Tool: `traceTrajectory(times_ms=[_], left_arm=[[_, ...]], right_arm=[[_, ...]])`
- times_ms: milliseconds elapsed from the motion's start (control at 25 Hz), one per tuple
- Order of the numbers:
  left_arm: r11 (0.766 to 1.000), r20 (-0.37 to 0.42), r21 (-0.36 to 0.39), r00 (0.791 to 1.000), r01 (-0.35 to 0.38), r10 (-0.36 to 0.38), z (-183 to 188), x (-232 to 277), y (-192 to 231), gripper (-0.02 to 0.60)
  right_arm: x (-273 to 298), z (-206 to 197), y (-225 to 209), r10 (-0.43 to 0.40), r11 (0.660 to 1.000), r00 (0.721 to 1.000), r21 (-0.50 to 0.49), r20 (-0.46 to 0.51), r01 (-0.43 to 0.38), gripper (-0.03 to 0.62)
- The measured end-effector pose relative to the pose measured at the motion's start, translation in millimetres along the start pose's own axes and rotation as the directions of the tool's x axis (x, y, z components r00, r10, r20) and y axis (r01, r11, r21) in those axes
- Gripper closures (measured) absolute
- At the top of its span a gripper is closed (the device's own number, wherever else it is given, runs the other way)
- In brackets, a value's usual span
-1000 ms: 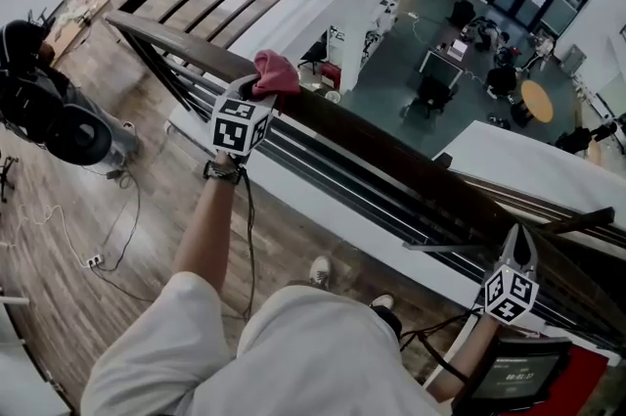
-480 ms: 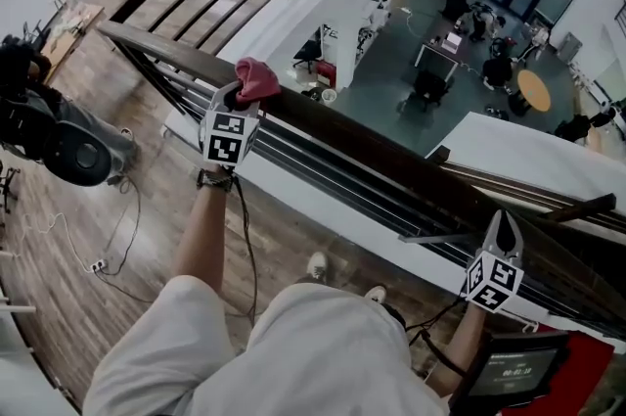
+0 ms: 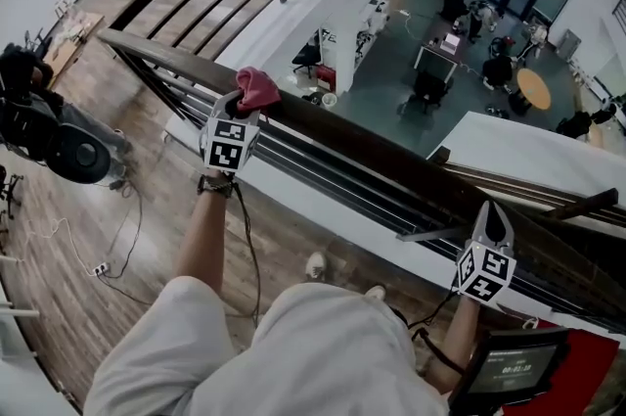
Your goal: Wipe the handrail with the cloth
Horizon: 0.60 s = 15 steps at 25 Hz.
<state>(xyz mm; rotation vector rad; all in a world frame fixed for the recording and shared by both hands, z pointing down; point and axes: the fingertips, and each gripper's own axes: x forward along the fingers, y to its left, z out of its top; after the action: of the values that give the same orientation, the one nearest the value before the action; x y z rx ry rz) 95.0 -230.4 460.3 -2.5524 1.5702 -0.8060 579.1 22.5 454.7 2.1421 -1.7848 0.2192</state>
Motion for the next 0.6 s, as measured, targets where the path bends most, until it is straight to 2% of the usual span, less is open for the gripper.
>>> traceTrajectory(times_ms=[240, 600], left_arm=[[1.0, 0.037, -0.012, 0.999, 0.003, -0.002, 10.0, 0.4, -19.5, 0.491], [0.998, 0.018, -0.037, 0.998, 0.056, -0.055, 19.4, -5.6, -59.2, 0.491]], right_arm=[[2.5, 0.2, -1.7, -0.014, 1.0, 1.0, -0.017, -0.025, 0.013, 0.592], [2.2, 2.1, 3.7, 0.041, 0.999, 0.999, -0.027, -0.032, -0.042, 0.592]])
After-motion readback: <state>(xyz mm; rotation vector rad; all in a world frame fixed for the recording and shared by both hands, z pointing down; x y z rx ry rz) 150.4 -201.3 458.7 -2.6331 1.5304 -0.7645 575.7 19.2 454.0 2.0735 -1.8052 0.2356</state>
